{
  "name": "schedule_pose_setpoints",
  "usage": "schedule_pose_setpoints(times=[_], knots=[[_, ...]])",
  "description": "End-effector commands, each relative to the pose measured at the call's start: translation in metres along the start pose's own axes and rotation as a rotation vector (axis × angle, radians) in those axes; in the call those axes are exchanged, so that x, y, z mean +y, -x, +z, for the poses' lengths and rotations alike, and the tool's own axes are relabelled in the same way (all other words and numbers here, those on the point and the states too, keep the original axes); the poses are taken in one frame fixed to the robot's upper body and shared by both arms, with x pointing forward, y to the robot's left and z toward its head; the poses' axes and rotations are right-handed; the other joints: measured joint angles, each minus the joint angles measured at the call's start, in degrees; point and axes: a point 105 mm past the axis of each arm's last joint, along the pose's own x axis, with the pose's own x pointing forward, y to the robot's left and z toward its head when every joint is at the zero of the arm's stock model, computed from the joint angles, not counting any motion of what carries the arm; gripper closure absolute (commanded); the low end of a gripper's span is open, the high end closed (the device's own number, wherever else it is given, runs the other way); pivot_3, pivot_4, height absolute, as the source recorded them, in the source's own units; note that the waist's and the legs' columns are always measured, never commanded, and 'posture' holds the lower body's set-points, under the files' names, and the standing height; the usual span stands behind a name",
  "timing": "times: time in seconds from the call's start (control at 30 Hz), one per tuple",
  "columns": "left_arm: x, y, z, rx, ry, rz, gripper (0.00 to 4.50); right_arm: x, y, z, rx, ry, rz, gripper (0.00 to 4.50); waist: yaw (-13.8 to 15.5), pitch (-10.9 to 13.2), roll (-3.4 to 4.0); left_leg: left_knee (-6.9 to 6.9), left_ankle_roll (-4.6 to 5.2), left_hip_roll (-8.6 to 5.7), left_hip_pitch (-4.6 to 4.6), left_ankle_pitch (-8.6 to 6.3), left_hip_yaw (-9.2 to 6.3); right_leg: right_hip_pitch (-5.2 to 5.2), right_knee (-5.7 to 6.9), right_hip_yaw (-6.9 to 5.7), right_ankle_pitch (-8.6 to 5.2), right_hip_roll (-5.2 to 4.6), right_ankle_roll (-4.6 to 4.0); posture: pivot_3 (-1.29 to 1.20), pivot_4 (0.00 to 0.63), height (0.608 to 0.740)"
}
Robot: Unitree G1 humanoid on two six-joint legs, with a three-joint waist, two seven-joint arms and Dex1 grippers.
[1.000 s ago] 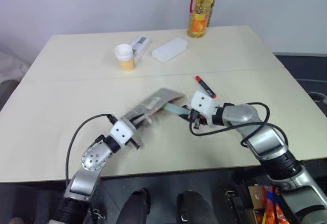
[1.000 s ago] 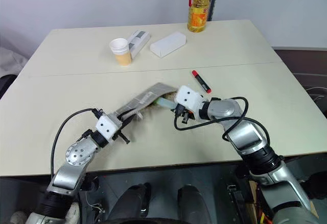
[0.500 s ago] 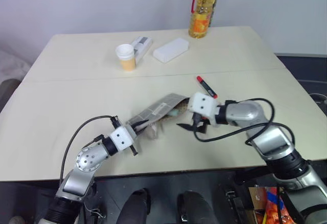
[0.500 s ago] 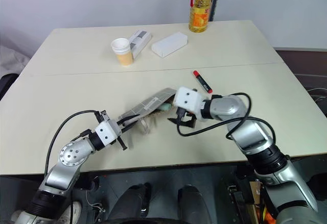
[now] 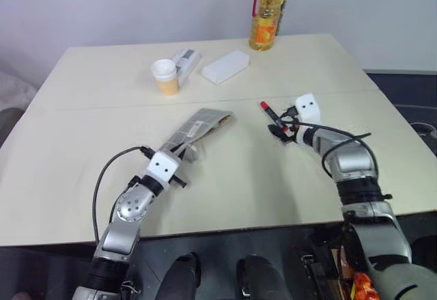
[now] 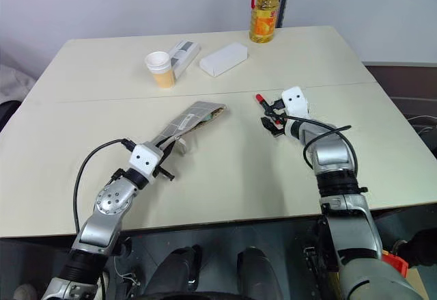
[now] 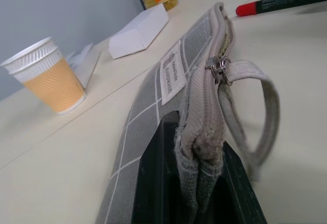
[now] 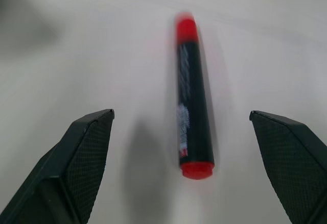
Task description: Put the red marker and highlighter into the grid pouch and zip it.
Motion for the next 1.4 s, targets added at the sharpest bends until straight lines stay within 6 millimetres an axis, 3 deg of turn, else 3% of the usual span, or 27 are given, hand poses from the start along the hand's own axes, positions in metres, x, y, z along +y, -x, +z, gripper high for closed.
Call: schedule_pose_setpoints(times=[0.03,0.1,0.27,0.37,0.47,0.63,1.03,1.4], knots=[[0.007,0.0,0.004,-0.012,-0.026,0.021,4.5,-0.01,-0.002,0.014,-0.054,-0.008,-0.028,0.6,0.0,0.0,0.01,0.0,0.0,0.0,0.01,0.0,0.05,0.01,0.01,0.0,0.0,0.0,0.01,0.0,0.15,0.74],[0.01,0.001,0.003,-0.008,-0.026,0.031,4.5,-0.007,-0.001,0.017,-0.076,-0.025,-0.012,1.36,0.0,0.0,0.01,0.04,0.0,0.0,0.02,0.0,0.06,0.02,0.0,0.0,0.03,0.01,0.05,0.0,0.15,0.74],[0.013,0.003,0.003,-0.008,-0.021,0.047,4.5,0.006,0.01,0.037,-0.157,0.143,0.034,4.07,-0.07,0.0,0.01,0.04,0.0,0.01,0.01,0.0,0.07,0.0,0.01,0.01,0.04,0.0,0.06,0.0,0.15,0.74],[0.017,0.002,0.006,-0.018,-0.015,0.058,4.5,0.03,0.029,0.047,-0.206,0.362,0.153,4.11,-0.01,0.01,0.03,0.02,0.0,0.02,-0.01,0.0,0.05,-0.03,0.01,0.02,0.04,0.0,0.07,0.0,0.15,0.74],[0.021,0.0,0.009,-0.037,0.003,0.063,4.5,0.061,0.057,0.045,-0.229,0.536,0.339,4.11,0.09,0.01,0.03,0.03,0.01,0.01,-0.03,0.0,-0.02,-0.03,-0.01,0.01,0.03,-0.01,0.08,0.0,0.15,0.74],[0.02,-0.003,0.015,-0.066,0.011,0.034,4.5,0.08,0.074,0.041,-0.218,0.582,0.437,4.11,-0.06,0.01,0.02,0.07,0.01,0.01,0.02,-0.01,-0.18,0.02,-0.03,-0.01,0.03,0.0,0.08,0.0,0.15,0.74],[0.013,0.0,0.014,-0.058,-0.018,-0.017,4.5,0.089,0.073,0.044,-0.223,0.58,0.451,4.11,0.13,0.01,0.02,0.09,0.0,0.0,-0.01,0.0,-0.23,0.03,-0.04,-0.01,0.03,-0.02,0.08,0.0,0.15,0.74],[0.011,0.005,0.008,-0.04,-0.02,-0.016,4.5,0.08,0.081,0.052,-0.221,0.612,0.428,4.11,0.11,0.01,0.02,0.09,0.0,0.0,0.0,0.0,-0.23,0.03,-0.04,0.0,0.03,-0.02,0.08,0.0,0.15,0.74]])
